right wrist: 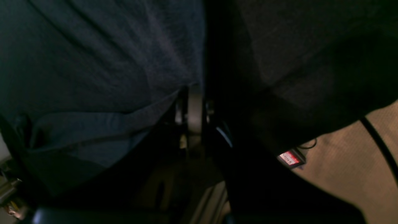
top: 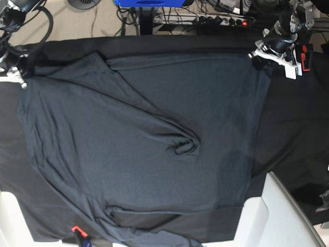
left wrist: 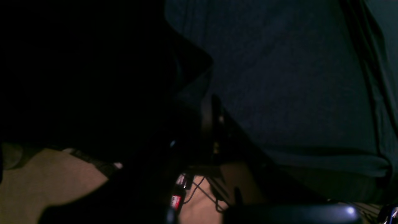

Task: Fold the T-shirt properly
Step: 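Pull the grasped shoulder edge toward the hem with both grippers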

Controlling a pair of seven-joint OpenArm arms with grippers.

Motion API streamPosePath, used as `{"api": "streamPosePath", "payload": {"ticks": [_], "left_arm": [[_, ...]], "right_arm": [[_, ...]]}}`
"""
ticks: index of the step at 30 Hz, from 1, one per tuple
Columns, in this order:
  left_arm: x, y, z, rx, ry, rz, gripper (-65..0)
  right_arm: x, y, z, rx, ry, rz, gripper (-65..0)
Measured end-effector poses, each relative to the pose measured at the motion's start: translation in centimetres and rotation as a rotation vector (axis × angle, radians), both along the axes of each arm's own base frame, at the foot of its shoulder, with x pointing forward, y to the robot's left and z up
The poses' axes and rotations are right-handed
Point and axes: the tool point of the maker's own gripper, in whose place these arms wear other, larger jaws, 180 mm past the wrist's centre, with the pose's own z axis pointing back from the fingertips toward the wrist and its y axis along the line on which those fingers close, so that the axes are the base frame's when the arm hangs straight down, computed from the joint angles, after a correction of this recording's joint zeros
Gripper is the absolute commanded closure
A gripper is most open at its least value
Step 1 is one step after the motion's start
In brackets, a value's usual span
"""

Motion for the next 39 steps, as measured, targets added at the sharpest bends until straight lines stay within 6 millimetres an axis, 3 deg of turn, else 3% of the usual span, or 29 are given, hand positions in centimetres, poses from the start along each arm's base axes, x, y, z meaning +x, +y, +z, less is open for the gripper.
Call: {"api": "streamPosePath", "payload": {"ticks": [4,9,12,15,17,20,32,39], "left_arm": [[0.5,-0.1,0.3,-0.001,-0.014,-0.003,0.0],[2.6,-0.2,1.0,-0.005,-0.056,-0.006,0.0],[3.7,-0.3,1.3,-0.008,-0.077,-0.007,0.0],[3.6,-0.7,-0.3,-0.048,0.035,-0.029,0.0],[5.2,-0.6,-0.2,-0.064,0.018,-0.024,0.0],[7.0,-0.4,-0.1,-0.073,-0.010,-0.011,0.0],[8.9,0.2,-1.4,-0.103,0.007,0.025,0.0],[10.4,0.4,-1.2,-0.112,-0.010,0.034,0.0]], "right_arm": [[0.7,0.2,0.1,0.049,0.034,-0.074,-0.6],[4.1,0.4,1.2,0.122,0.017,-0.130,-0.6],[5.7,1.1,0.8,0.135,0.066,-0.111,-0.6],[7.2,2.5,-0.1,0.192,0.099,-0.125,-0.6],[7.9,3.0,-0.4,0.211,0.100,-0.131,-0.6],[8.3,2.5,-0.8,0.205,0.103,-0.149,-0.6],[10.1,-0.7,-1.0,0.202,0.120,-0.187,-0.6],[10.9,-0.3,-1.0,0.221,0.121,-0.187,-0.6]]}}
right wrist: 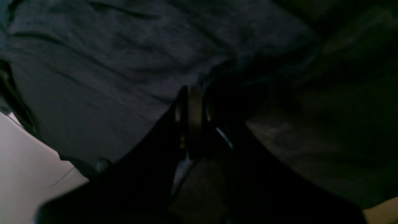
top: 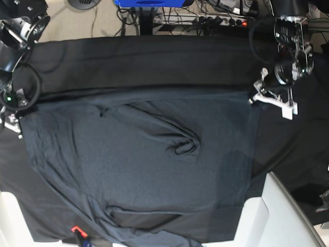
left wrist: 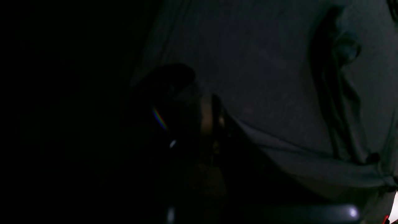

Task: Fold the T-shirt properly
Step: 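Pull the grasped shoulder edge toward the hem with both grippers, then release the fabric and raise both grippers back to the collar edge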

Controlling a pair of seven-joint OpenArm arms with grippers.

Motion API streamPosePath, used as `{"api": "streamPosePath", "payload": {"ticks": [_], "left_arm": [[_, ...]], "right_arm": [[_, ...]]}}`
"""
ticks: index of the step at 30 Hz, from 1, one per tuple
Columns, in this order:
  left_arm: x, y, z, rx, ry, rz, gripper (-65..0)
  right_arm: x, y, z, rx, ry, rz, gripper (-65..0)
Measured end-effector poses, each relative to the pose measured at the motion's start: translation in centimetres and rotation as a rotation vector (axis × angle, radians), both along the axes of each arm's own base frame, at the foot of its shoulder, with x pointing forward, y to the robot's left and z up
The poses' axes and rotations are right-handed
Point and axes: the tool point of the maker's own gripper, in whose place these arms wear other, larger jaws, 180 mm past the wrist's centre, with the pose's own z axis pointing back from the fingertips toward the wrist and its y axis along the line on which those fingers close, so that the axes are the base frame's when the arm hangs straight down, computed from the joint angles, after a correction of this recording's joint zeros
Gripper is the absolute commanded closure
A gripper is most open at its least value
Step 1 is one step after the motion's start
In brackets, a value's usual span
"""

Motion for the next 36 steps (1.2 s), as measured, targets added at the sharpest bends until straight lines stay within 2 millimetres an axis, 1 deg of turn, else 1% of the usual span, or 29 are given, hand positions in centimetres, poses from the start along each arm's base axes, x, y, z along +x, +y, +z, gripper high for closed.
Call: {"api": "streamPosePath", "payload": {"ticks": [3,7,11,14,17,23,25,28,30,33,36], "left_arm": [[0.0,-0.1,-0.1,-0.001,0.002,0.000,0.0],[0.4,-0.1,0.2,-0.002,-0.008,0.001,0.0],[1.2,-1.6,0.1,0.006,-0.001,-0.063,0.0],[1.9,-2.0,0.3,0.003,-0.011,-0.074,0.0],[2.2,-1.9,0.6,0.005,-0.021,-0.073,0.0],[2.2,-1.9,0.5,0.006,-0.020,-0.071,0.0],[2.0,-1.3,0.3,0.009,0.001,-0.029,0.0],[1.9,-1.0,0.2,0.011,0.011,-0.009,0.0],[2.0,-1.0,0.2,0.011,0.011,-0.009,0.0],[1.9,-1.1,0.2,0.010,0.011,-0.009,0.0],[2.0,-1.0,0.2,0.012,0.011,-0.007,0.0]], "right_arm": [[0.6,0.0,0.4,0.000,-0.014,0.001,-0.6],[0.4,0.0,0.2,0.000,-0.008,0.000,-1.4],[0.9,0.1,0.5,0.004,-0.019,0.001,-1.4],[1.5,0.2,0.7,0.009,-0.027,0.000,-0.8],[1.5,0.2,0.7,0.010,-0.027,0.000,-0.6],[1.6,0.2,0.7,0.010,-0.027,0.000,-0.6],[1.6,0.2,0.7,0.009,-0.027,-0.001,-0.6],[1.6,0.3,0.7,0.009,-0.027,0.001,-0.6],[1.8,0.5,0.6,-0.021,-0.016,0.040,-0.6],[2.9,1.2,0.6,-0.064,-0.034,0.073,-0.6],[2.8,1.6,0.1,-0.053,-0.027,0.072,-0.6]]}}
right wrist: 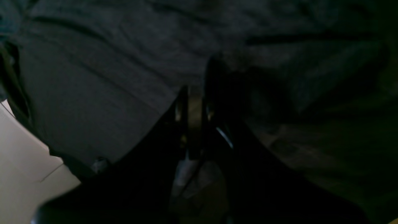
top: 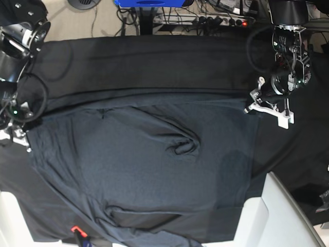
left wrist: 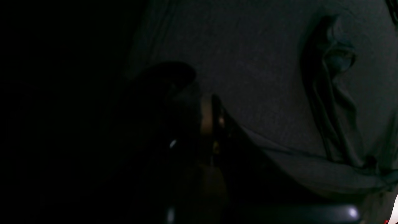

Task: Fold the T-shirt properly
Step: 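Release the fabric and raise both grippers back to the collar edge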

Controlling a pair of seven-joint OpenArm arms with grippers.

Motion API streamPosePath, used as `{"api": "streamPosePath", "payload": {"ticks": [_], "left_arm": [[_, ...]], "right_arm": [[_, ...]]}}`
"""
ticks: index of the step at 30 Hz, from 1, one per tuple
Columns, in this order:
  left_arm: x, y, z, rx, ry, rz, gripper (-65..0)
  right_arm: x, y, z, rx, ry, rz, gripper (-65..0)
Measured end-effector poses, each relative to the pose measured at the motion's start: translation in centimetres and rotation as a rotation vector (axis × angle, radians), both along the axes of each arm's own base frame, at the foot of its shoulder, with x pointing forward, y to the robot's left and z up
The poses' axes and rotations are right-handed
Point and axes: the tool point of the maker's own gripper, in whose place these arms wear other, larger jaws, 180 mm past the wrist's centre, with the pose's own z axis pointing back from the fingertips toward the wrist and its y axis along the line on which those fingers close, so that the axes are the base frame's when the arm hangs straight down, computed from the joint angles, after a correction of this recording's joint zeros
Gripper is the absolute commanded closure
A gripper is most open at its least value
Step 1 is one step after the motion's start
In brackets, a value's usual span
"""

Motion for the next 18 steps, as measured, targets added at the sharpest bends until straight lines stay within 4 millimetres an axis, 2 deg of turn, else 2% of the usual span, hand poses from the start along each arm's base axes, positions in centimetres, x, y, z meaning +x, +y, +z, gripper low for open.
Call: {"api": "streamPosePath", "payload": {"ticks": [4,7,11,14,16,18], "left_arm": [[0.5,-0.1,0.2,-0.001,-0.009,0.000,0.0],[1.3,0.2,0.3,-0.010,-0.018,0.014,0.0],[1.4,0.3,-0.2,-0.014,-0.003,0.021,0.0],[2.4,0.3,0.5,-0.016,-0.027,0.022,-0.2],[2.6,0.3,0.7,-0.017,-0.033,0.022,-9.4],[2.7,0.3,0.7,-0.012,-0.033,0.020,-20.4]], "right_arm": [[-1.0,0.1,-1.0,0.008,0.034,-0.003,-0.9],[-0.8,0.2,-0.9,0.009,0.029,-0.003,-1.5],[-0.8,-0.1,-0.9,0.002,0.026,-0.010,-1.7],[-0.5,-0.4,-0.8,-0.012,0.015,-0.019,-3.6],[-0.5,-0.5,-0.8,-0.014,0.014,-0.020,-9.2],[-0.5,-0.5,-0.8,-0.014,0.013,-0.020,-19.4]]}}
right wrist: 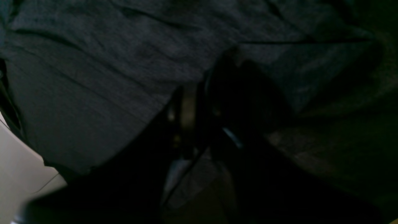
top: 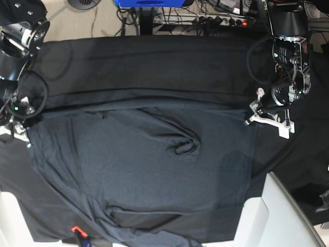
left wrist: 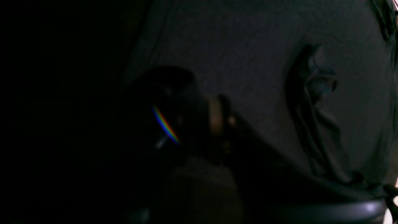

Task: Fold the T-shirt properly
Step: 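Release the fabric and raise both grippers back to the collar edge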

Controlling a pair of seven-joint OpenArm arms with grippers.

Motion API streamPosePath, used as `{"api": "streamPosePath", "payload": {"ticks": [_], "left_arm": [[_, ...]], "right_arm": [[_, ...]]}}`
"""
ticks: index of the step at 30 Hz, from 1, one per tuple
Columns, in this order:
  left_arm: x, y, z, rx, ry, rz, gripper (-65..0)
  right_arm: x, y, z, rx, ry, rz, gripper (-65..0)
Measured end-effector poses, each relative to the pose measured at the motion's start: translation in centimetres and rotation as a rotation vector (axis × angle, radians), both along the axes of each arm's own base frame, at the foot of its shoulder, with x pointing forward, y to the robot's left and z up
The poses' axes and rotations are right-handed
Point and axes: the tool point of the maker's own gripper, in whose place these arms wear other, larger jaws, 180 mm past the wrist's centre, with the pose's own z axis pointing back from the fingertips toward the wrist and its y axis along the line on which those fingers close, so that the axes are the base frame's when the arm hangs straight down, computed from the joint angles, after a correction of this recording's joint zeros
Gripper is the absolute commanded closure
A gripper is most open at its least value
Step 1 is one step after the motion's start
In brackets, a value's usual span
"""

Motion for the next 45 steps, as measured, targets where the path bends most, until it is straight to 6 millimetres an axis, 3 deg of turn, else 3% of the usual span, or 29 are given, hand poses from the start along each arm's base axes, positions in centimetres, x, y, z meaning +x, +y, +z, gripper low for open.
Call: {"api": "streamPosePath", "payload": {"ticks": [3,5,8,11,13,17,20,23,27,30,32,34,36,45], "left_arm": [[0.2,0.0,0.2,-0.001,-0.006,0.000,-32.9],[0.4,0.0,0.3,-0.002,-0.009,0.001,-40.2],[0.4,0.0,0.3,-0.002,-0.010,0.001,-47.1],[1.3,0.5,1.1,0.009,-0.054,0.021,-48.7],[2.2,2.1,2.3,0.014,-0.129,0.094,-48.4],[1.8,5.4,4.1,0.038,-0.169,0.171,-48.1],[0.0,7.7,6.5,0.088,-0.228,0.217,-47.9],[-4.1,9.0,6.3,0.166,-0.186,0.217,-47.9],[-9.8,8.0,3.4,0.192,-0.053,0.119,-47.7],[-11.2,7.2,3.1,0.188,-0.057,0.054,-47.7],[-12.1,6.3,2.6,0.175,-0.048,0.001,-47.7],[-13.0,5.9,2.3,0.170,-0.036,-0.025,-47.7],[-13.6,6.1,2.1,0.175,-0.019,-0.025,-47.7],[-14.5,6.0,0.8,0.149,0.009,0.002,-47.7]], "right_arm": [[0.1,0.1,0.0,0.001,-0.002,0.000,-34.2],[0.1,-0.1,0.1,0.002,-0.017,-0.006,-39.6],[1.2,-1.7,0.9,-0.035,-0.137,-0.026,-39.8],[2.1,-2.6,2.1,-0.057,-0.269,-0.006,-39.6],[2.1,-2.6,2.3,-0.052,-0.322,0.009,-39.6],[1.5,-2.7,3.5,-0.066,-0.411,0.046,-35.3],[-0.7,-5.0,6.0,-0.187,-0.454,0.051,-29.3],[-3.8,-5.0,7.5,-0.241,-0.496,0.033,-27.3],[-7.5,-1.0,3.7,-0.083,-0.444,-0.053,-27.3],[-8.5,-0.9,1.4,-0.043,-0.392,-0.088,-28.2],[-8.7,-1.0,0.2,-0.018,-0.366,-0.114,-33.9],[-8.8,-0.4,-0.8,0.023,-0.354,-0.126,-37.8],[-8.2,-0.3,-1.0,0.051,-0.368,-0.132,-37.7],[-6.2,-2.1,-1.8,0.049,-0.437,-0.163,-37.7]]}}
